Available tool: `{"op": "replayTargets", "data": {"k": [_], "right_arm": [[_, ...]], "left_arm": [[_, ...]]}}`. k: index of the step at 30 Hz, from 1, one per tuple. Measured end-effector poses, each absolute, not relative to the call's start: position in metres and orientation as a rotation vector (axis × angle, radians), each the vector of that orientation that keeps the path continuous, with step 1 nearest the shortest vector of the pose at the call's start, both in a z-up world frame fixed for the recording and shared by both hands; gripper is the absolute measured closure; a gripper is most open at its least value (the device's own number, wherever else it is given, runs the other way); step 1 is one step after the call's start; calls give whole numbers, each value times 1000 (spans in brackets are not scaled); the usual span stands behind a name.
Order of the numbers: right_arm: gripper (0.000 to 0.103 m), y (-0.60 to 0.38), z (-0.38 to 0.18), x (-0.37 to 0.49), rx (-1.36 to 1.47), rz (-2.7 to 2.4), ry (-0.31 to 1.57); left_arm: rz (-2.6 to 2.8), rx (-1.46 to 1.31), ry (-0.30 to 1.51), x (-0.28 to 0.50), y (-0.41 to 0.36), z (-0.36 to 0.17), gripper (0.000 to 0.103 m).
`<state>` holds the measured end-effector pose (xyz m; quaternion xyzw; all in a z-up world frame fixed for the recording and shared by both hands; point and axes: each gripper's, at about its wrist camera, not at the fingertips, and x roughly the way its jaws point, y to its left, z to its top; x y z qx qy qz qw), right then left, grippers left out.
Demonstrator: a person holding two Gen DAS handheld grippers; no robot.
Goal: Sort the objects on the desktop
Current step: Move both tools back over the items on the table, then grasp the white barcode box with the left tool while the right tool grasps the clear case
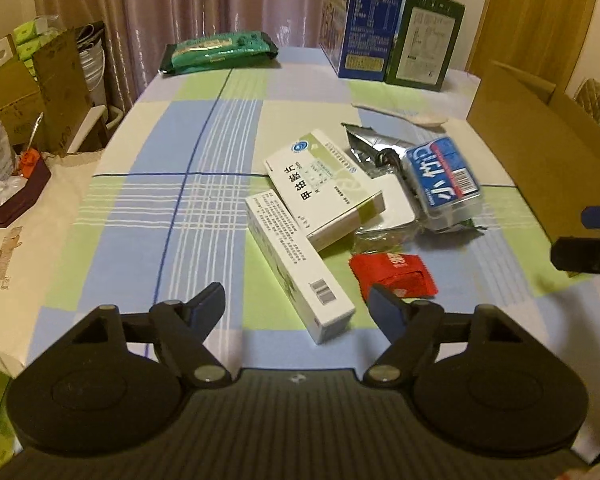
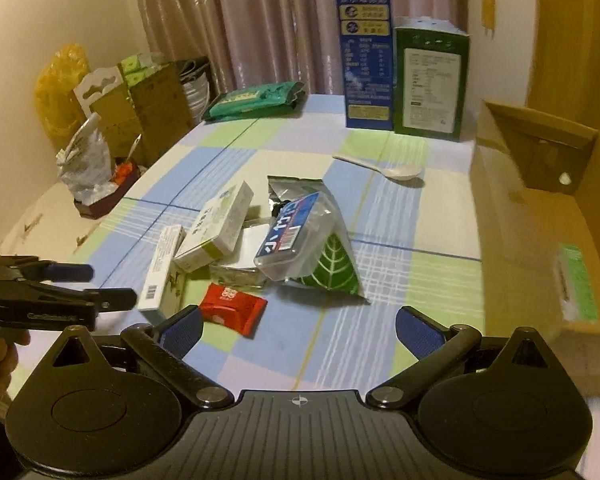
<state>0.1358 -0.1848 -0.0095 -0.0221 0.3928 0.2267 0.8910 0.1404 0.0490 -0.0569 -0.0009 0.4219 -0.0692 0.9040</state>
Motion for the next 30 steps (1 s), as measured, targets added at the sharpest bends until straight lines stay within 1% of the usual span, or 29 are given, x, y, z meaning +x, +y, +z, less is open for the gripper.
{"op": "replayTargets", "data": {"k": [3, 5, 8, 14, 19, 21, 23, 30], "right_arm": [[13, -174, -20, 148, -69, 481, 800], [15, -168, -25, 156, -85, 479, 782], [18, -158, -32, 166, -109, 479, 756], [23, -143, -47, 188, -137, 495, 762], [24, -136, -55, 204, -155, 496, 767], [24, -131, -58, 209, -181, 491, 768], [24, -129, -63, 214, -188, 488, 780], [27, -123, -70, 223, -204, 473, 791]], "left_arm": [[-148, 6, 875, 151, 46, -67, 29], [-147, 8, 876, 157, 46, -71, 35], [-145, 8, 882, 164, 46, -76, 41], [-145, 18, 903, 174, 46, -83, 49], [-141, 12, 912, 182, 46, -86, 52], [-139, 10, 911, 184, 47, -87, 56], [-136, 12, 914, 187, 46, -88, 62], [-110, 27, 928, 192, 46, -91, 72]]}}
